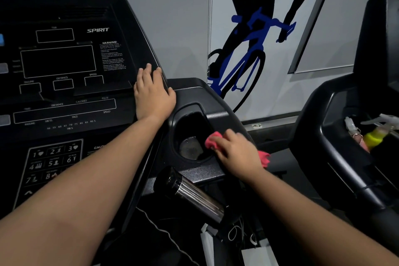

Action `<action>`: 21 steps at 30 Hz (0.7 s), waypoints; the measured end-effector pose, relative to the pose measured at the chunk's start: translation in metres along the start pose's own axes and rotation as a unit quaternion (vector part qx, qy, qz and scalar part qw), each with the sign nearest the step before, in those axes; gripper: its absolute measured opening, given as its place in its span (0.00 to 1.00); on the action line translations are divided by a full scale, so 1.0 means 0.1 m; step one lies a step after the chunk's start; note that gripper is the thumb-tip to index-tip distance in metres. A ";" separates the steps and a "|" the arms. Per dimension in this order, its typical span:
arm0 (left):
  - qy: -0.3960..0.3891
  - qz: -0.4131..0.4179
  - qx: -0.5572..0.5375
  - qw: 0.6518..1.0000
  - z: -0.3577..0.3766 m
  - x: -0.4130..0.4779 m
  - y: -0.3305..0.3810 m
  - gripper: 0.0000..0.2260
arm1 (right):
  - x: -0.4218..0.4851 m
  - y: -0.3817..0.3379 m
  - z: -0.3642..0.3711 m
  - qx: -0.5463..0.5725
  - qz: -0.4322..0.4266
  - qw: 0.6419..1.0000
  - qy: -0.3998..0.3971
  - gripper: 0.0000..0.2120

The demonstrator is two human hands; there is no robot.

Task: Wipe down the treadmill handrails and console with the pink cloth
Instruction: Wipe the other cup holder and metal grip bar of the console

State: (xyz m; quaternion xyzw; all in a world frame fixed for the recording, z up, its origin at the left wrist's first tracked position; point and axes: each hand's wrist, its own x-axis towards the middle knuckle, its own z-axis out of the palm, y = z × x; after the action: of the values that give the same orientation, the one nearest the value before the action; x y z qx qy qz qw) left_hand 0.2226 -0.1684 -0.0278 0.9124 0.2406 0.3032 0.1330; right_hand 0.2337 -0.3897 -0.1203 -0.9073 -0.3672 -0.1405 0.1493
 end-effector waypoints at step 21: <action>0.003 0.000 -0.010 1.000 -0.01 0.00 -0.01 0.25 | -0.20 -0.32 0.01 -0.033 0.001 0.999 -0.003 0.16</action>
State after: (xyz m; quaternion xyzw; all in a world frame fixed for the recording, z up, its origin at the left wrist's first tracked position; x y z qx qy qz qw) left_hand 0.2215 -0.1675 -0.0270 0.9101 0.2380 0.3082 0.1416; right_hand 0.1971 -0.3797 -0.1227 -0.9125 -0.3619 -0.1498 0.1180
